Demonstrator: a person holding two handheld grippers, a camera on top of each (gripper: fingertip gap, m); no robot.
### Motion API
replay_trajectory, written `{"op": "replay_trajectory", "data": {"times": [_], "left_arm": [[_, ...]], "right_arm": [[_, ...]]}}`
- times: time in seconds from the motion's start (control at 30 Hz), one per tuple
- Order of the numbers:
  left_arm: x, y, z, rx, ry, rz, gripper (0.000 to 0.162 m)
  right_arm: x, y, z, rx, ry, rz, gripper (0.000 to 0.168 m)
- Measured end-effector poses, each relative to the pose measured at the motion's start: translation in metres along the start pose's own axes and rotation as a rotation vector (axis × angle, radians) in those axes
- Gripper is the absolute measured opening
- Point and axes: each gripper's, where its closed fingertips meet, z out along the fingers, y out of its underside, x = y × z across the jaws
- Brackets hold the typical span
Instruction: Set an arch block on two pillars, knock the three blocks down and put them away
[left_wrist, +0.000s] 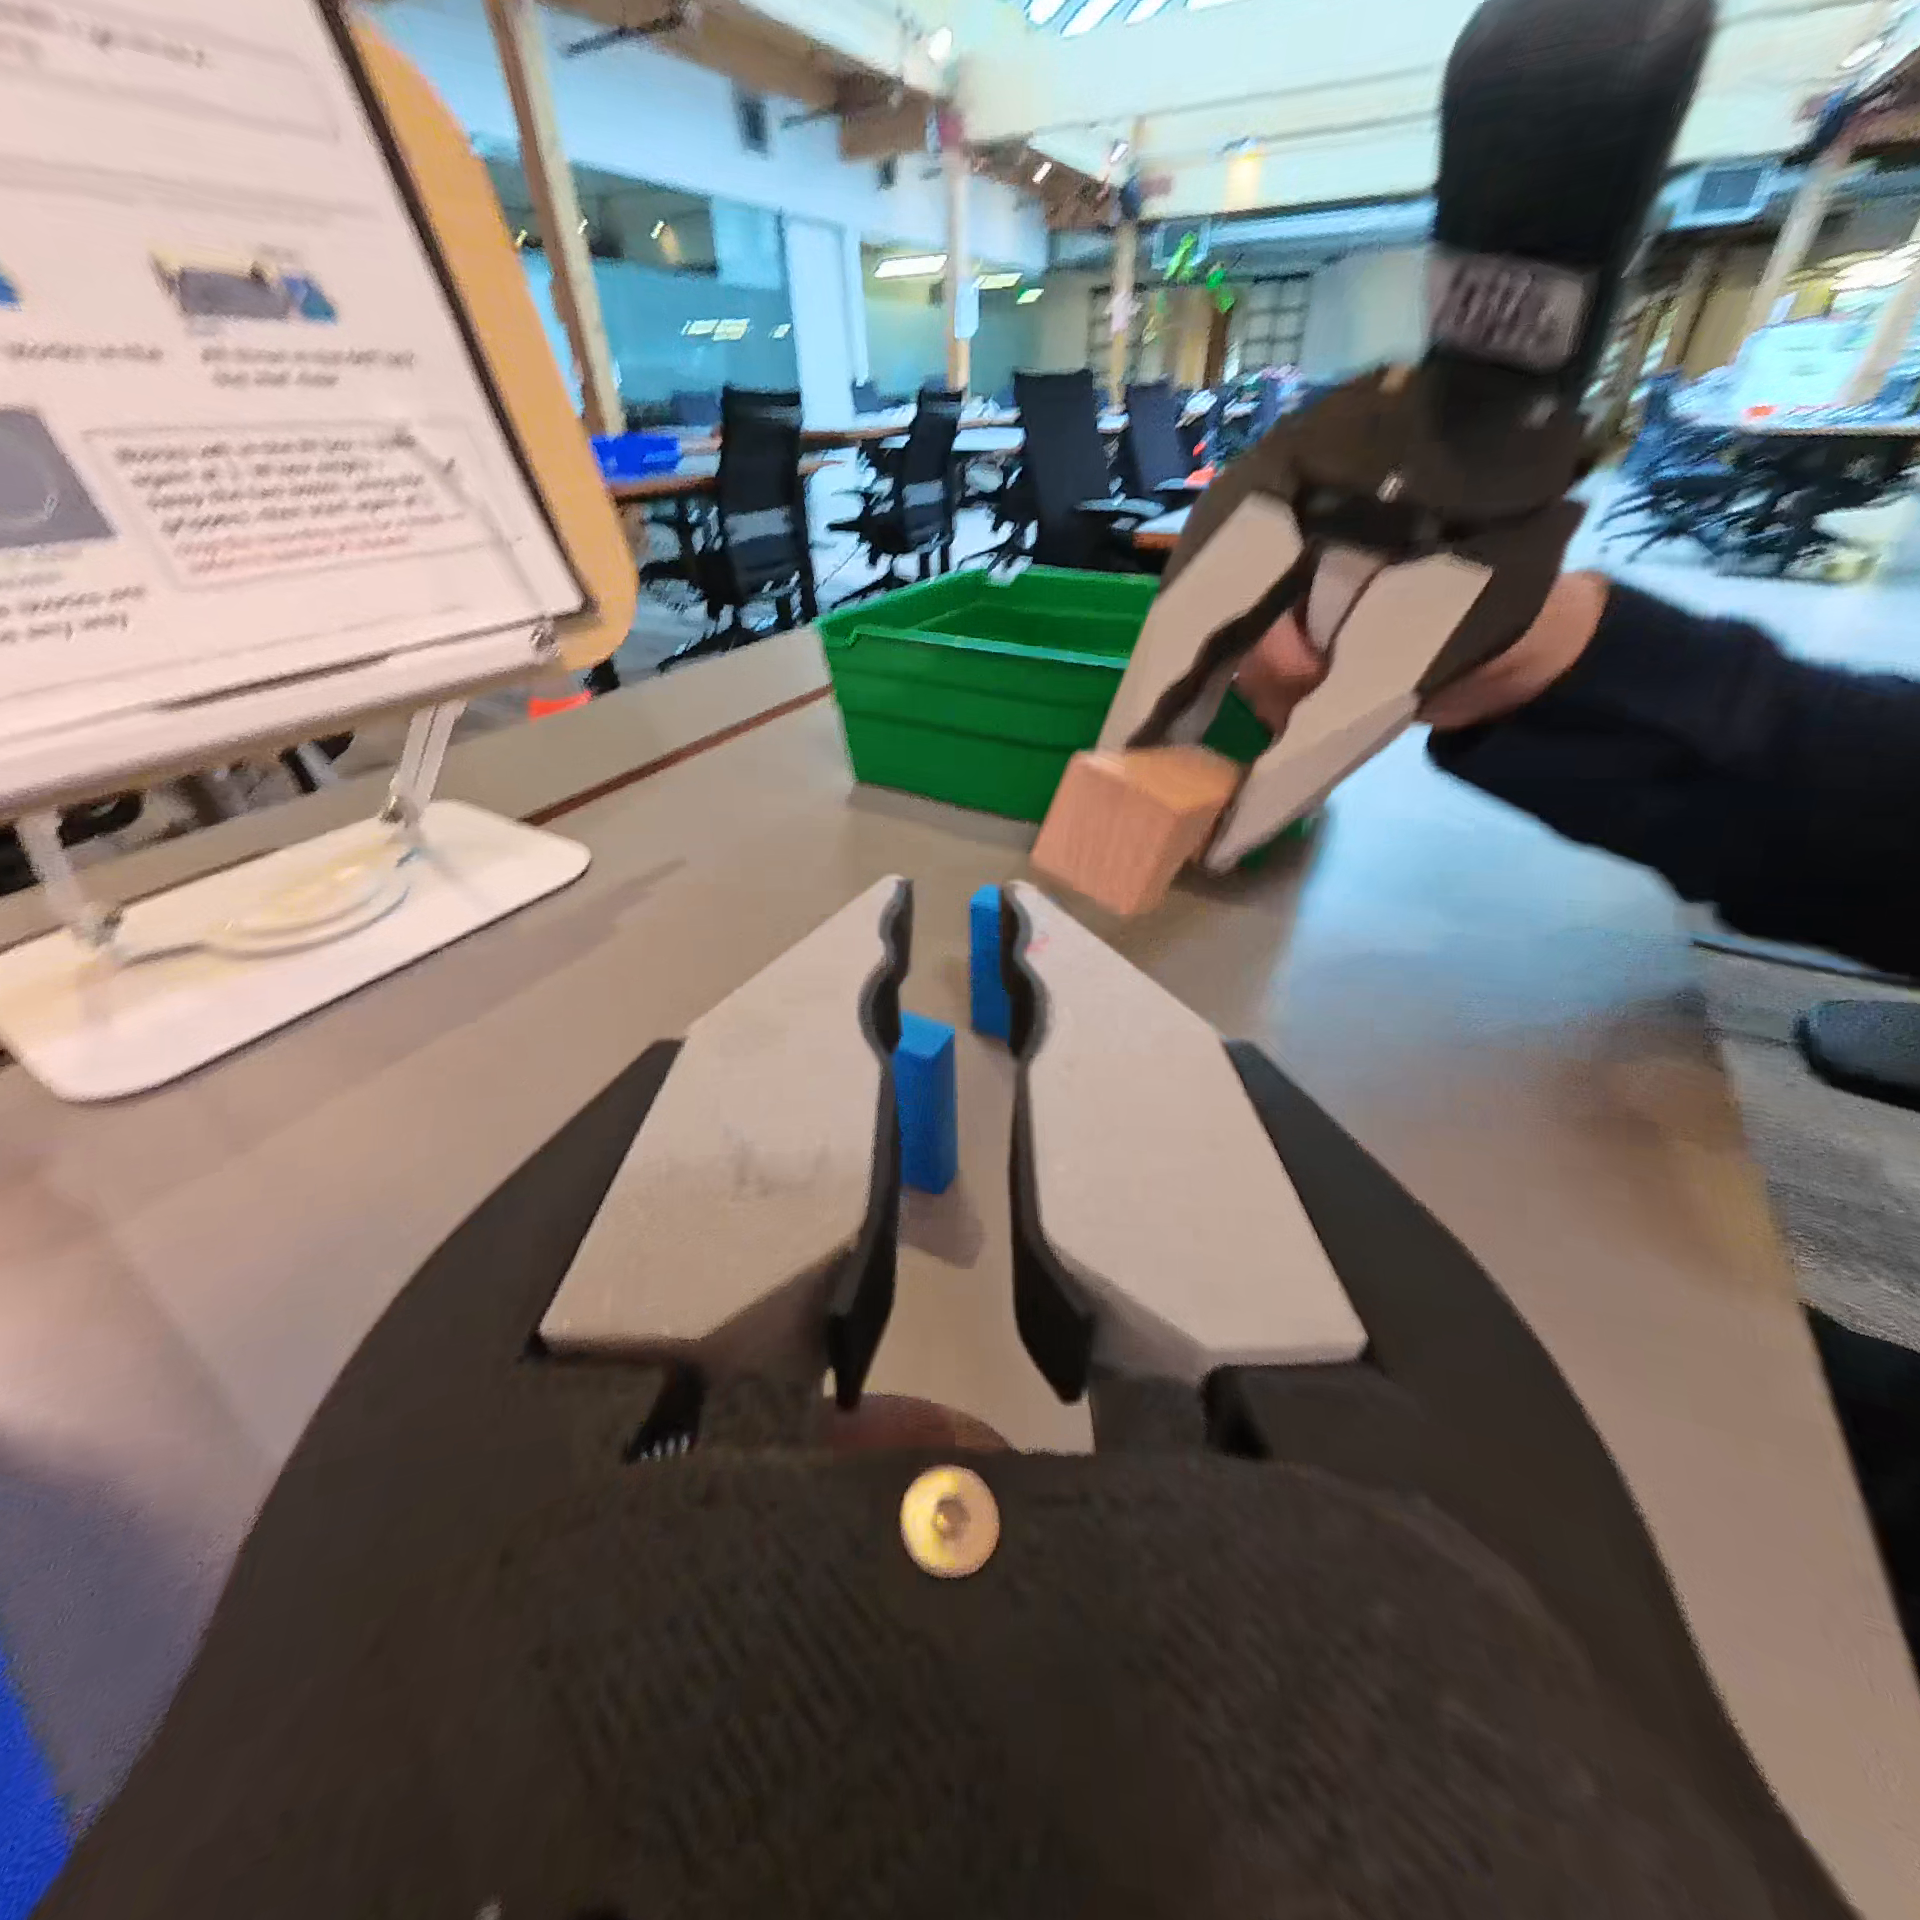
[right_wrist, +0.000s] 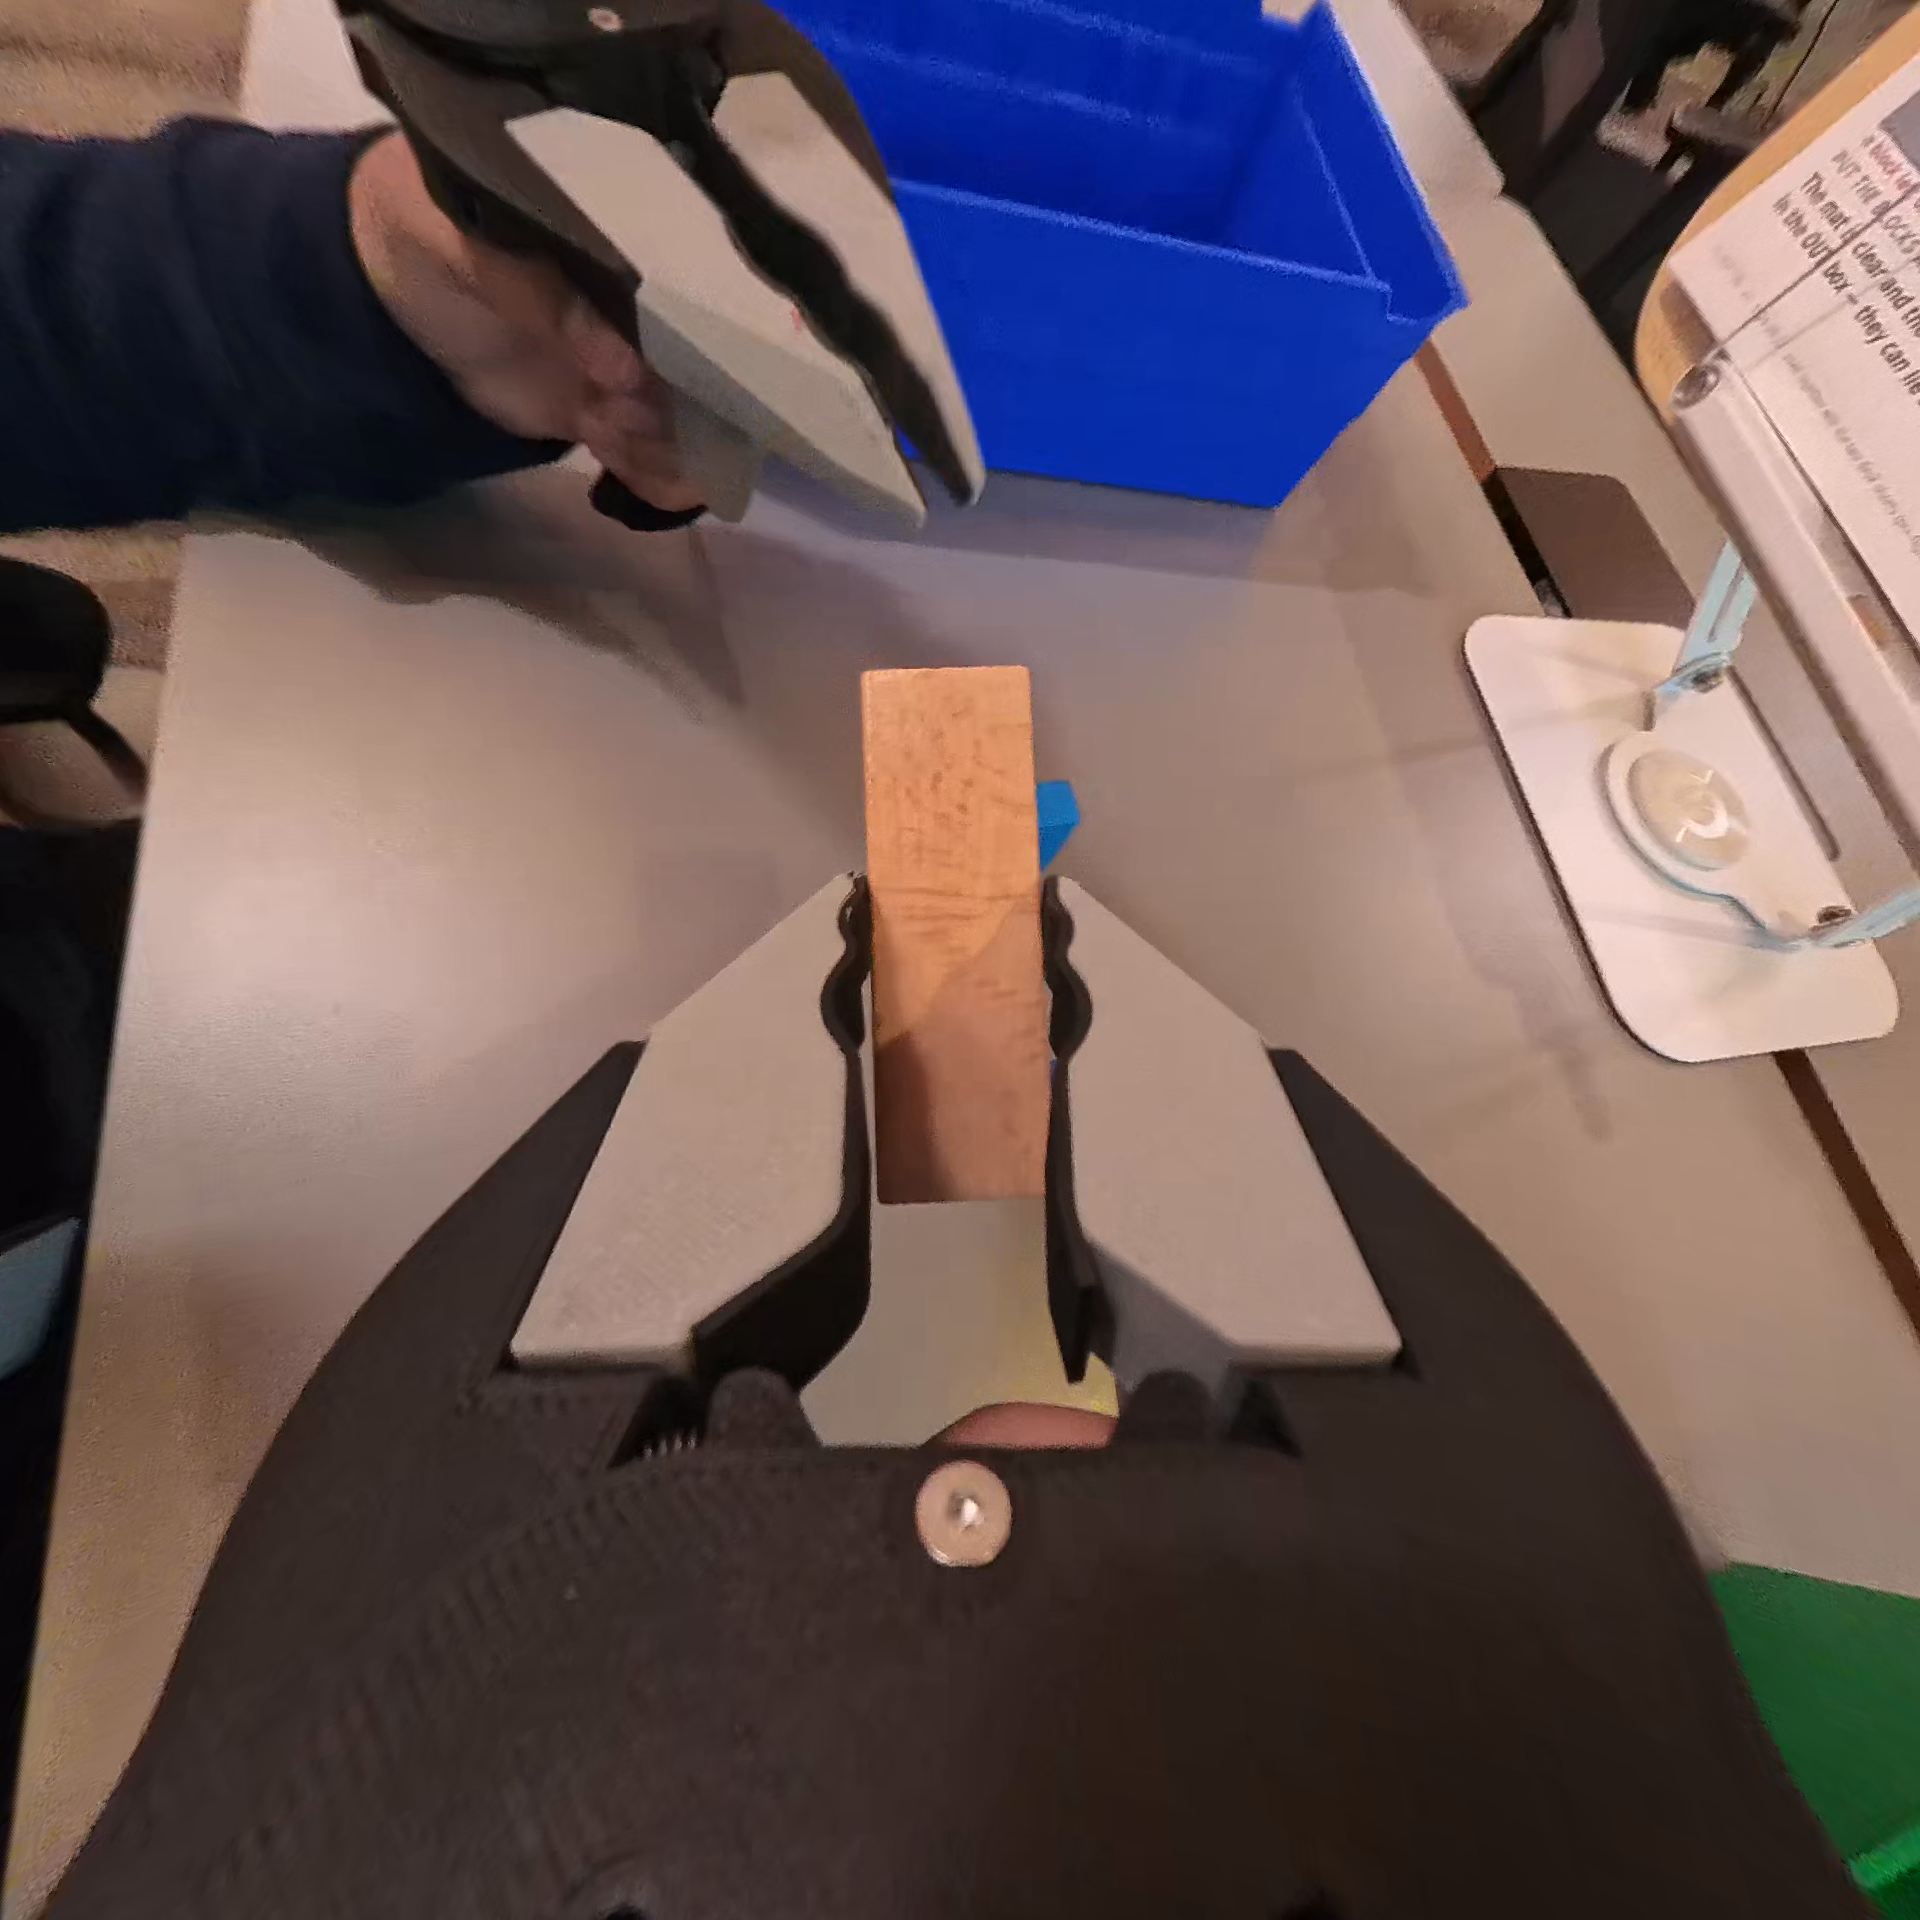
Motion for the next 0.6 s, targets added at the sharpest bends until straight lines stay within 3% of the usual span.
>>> {"op": "replay_trajectory", "data": {"times": [0.07, 0.23, 0.6], "left_arm": [[-0.012, 0.016, 0.005, -0.081, -0.070, -0.003, 0.000], [-0.038, 0.056, 0.010, -0.273, -0.197, -0.059, 0.005], [-0.047, 0.068, 0.010, -0.329, -0.248, -0.054, 0.009]], "right_arm": [[0.012, -0.001, 0.007, -0.085, -0.027, -0.011, 0.030], [0.024, 0.009, 0.030, -0.255, -0.125, -0.083, 0.030], [0.029, 0.018, 0.048, -0.286, -0.168, -0.067, 0.030]]}}
